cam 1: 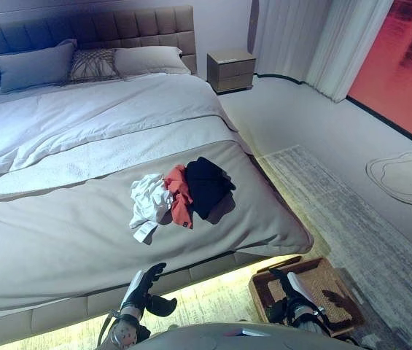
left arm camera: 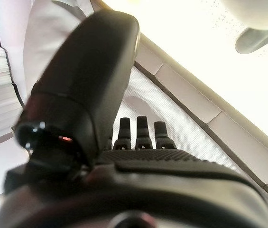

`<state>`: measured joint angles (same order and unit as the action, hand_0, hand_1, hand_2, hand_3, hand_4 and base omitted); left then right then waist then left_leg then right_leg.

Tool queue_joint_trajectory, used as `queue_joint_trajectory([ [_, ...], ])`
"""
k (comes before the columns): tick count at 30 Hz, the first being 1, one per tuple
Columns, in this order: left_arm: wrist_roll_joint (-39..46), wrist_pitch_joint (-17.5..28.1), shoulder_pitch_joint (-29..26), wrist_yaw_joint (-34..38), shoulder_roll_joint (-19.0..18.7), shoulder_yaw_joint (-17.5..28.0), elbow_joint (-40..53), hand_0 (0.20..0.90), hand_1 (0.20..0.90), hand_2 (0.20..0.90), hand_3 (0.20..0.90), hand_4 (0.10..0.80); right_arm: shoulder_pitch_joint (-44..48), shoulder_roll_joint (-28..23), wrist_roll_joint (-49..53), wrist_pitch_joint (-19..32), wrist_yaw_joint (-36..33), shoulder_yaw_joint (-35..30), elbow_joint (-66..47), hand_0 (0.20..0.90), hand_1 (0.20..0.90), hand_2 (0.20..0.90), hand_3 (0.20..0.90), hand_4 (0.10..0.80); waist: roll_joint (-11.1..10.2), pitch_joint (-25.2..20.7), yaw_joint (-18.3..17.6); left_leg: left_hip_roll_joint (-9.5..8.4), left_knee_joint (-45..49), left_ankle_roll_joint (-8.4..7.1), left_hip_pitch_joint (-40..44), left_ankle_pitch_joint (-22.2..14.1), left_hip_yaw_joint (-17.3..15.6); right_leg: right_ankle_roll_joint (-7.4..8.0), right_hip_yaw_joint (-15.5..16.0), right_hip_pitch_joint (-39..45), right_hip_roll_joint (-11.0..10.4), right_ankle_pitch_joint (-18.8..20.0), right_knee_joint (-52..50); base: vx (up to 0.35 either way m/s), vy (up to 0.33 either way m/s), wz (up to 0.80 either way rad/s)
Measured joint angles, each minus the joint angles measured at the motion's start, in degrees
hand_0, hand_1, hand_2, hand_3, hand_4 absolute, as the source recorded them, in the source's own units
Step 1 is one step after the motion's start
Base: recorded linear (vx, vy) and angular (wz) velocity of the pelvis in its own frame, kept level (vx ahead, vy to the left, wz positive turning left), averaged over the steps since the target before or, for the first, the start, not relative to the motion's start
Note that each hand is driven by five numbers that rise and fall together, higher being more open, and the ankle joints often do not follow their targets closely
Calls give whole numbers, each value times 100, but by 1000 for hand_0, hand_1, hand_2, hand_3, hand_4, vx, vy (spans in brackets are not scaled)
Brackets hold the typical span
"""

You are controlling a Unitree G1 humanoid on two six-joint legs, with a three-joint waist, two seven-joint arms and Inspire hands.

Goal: Pick up the clothes from the bed and place them into the basket

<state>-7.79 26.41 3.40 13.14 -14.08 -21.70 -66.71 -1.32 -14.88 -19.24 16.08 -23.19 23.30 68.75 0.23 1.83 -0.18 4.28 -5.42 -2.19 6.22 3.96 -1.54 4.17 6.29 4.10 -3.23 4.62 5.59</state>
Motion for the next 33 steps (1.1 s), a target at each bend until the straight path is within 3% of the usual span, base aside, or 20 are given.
queue_joint_trajectory([
  [33,7,0,-1,-2,-1,-3,-2,900,900,900,900,800,2,22,20,32,-163,9,-54,900,900,900,900,800,-10,-20,2,-1,0,0,3,0,1,0,1,6,1,0,0,0,0,0],
])
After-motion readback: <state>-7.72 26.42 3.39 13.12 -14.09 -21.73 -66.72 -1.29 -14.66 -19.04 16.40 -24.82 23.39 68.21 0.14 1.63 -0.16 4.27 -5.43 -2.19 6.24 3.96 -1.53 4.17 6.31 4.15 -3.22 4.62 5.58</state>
